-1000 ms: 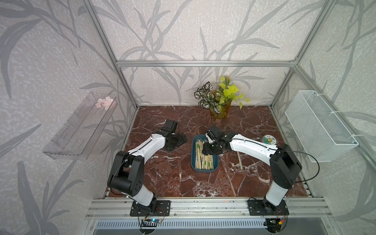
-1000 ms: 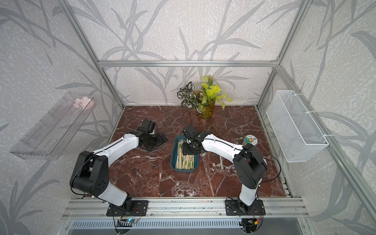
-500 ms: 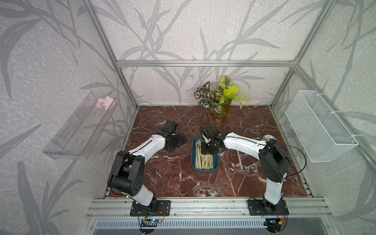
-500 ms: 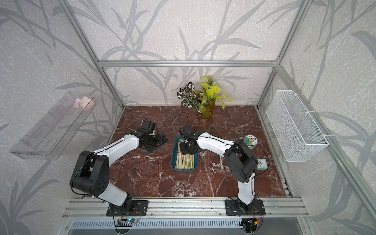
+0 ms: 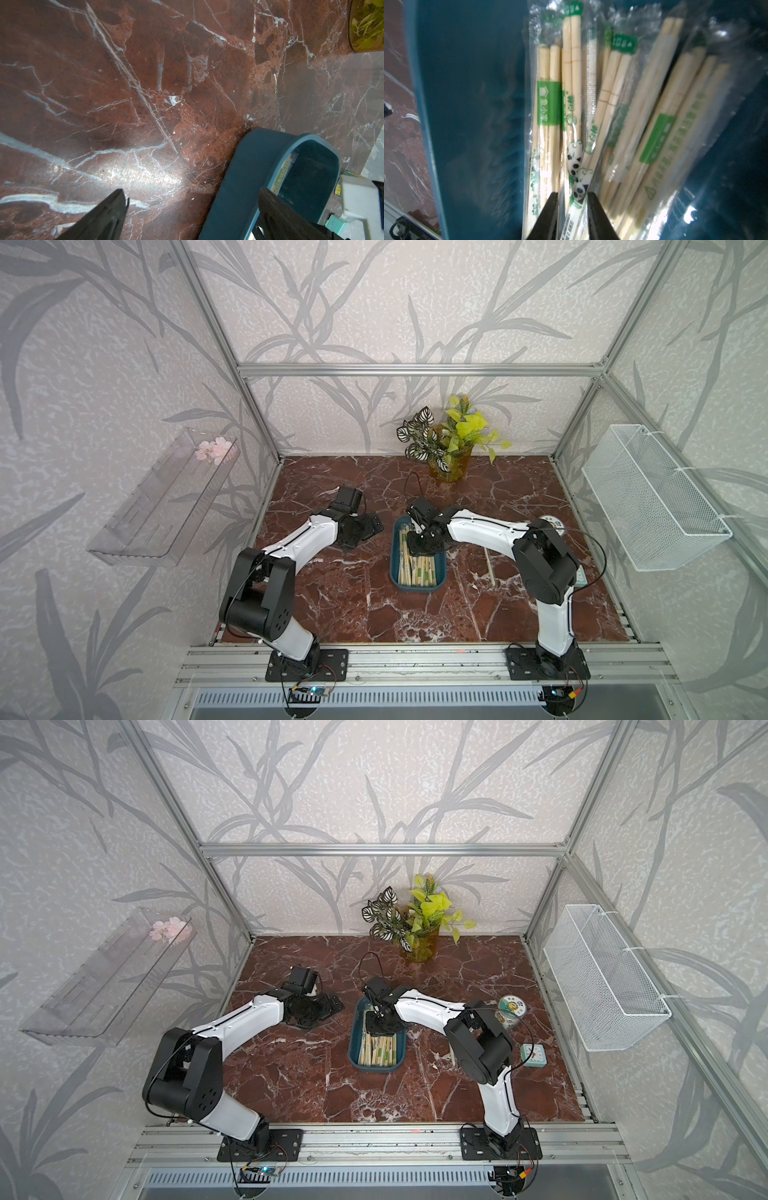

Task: Take the paired disposable chopsticks out of the storage box
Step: Pick up the paired disposable chopsticks from the storage box.

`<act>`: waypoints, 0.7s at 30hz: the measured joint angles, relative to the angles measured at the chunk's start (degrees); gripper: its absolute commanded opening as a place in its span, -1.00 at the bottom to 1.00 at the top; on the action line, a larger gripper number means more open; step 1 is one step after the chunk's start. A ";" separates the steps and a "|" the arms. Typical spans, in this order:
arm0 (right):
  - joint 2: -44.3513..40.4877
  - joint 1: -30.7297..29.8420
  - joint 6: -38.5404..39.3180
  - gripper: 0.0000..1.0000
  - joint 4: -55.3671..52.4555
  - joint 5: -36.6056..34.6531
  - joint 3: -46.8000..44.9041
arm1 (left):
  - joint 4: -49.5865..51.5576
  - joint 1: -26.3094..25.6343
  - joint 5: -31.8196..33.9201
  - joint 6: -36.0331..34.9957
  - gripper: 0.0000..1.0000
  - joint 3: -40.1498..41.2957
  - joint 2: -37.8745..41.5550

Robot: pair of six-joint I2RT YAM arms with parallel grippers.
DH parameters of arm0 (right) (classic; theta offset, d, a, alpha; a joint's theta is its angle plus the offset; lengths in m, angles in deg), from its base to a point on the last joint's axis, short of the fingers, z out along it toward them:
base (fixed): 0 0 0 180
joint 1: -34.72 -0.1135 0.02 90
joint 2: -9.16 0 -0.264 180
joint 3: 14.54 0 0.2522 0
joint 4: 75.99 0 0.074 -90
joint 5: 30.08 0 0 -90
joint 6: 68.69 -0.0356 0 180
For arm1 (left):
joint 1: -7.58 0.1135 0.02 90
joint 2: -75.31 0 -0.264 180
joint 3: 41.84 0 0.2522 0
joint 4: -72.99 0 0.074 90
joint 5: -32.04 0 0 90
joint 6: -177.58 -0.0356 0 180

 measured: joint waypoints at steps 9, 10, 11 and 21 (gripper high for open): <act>1.95 -0.07 -0.09 -0.57 -0.22 -0.35 0.55 | -0.55 0.24 -0.37 -0.02 0.99 0.02 0.00; 2.16 -0.09 -0.11 -0.60 -0.37 -0.42 0.81 | -0.63 0.26 -0.42 -0.02 0.99 0.04 0.00; 2.29 -0.13 -0.09 -0.60 -0.50 -0.48 1.07 | -0.76 0.26 -0.48 -0.02 0.99 0.15 0.00; 2.56 -0.70 -0.26 -0.80 -1.05 -0.70 2.08 | -0.98 0.46 -1.42 -0.09 0.99 0.70 0.00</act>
